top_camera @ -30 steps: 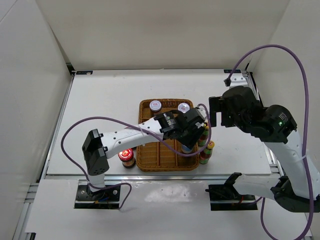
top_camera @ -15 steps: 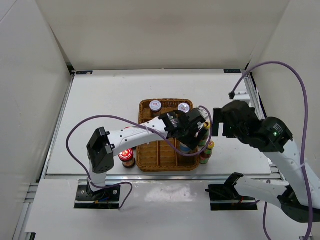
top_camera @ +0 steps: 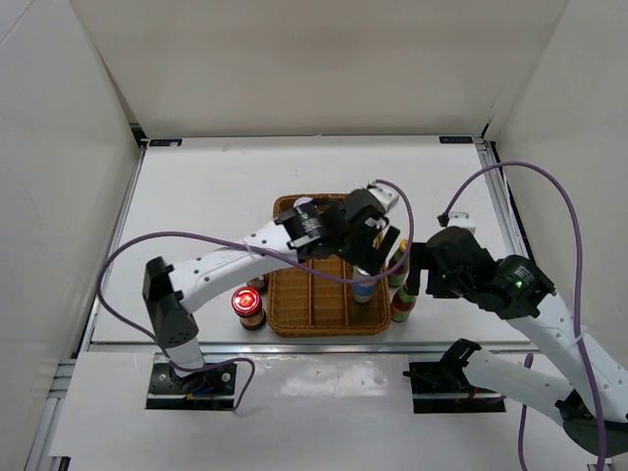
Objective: Organize the condiment bottles
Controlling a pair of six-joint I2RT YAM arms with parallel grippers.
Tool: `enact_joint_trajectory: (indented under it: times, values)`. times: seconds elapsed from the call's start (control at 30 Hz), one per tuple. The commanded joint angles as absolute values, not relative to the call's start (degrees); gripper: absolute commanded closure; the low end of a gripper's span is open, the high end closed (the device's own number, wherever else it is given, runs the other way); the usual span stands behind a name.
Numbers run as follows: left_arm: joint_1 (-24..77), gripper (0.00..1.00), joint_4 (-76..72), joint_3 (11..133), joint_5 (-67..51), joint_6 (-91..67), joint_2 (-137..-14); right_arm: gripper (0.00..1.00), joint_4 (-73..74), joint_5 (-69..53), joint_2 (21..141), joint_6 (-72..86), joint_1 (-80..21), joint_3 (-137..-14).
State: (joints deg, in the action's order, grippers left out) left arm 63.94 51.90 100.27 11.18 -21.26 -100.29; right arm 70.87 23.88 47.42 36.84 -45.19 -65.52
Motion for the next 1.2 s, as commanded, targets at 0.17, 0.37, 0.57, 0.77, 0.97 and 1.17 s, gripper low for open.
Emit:
enact_joint_trajectory:
  times: [0.17, 0.37, 0.57, 0.77, 0.97, 1.17]
  values:
    - [58.37, 0.01, 55.28, 106.26, 16.34, -21.8, -85.28, 0.19, 63.99, 20.57, 49.21, 38.76, -45.62, -61.62]
    - [50.64, 0.01, 55.28, 101.79, 21.26, -21.19, -75.69, 0.27, 63.37, 22.68, 52.03, 40.78, -45.62, -59.95]
    - [41.5, 0.01, 56.51, 97.13, 20.57, -19.34, -70.23, 0.4, 63.37, 23.91, 53.35, 41.92, -45.62, -59.94]
    - [34.55, 0.01, 57.92, 95.98, 16.44, -19.34, -69.08, 0.57, 63.98, 23.29, 54.4, 43.15, -45.62, -59.41]
    - [32.78, 0.01, 57.92, 95.45, 15.38, -18.28, -69.08, 0.72, 65.74, 22.76, 54.93, 43.15, -45.62, -59.41]
    - [32.17, 0.01, 57.92, 95.45, 15.38, -17.76, -68.56, 0.88, 68.55, 25.22, 54.93, 43.68, -45.62, -65.03]
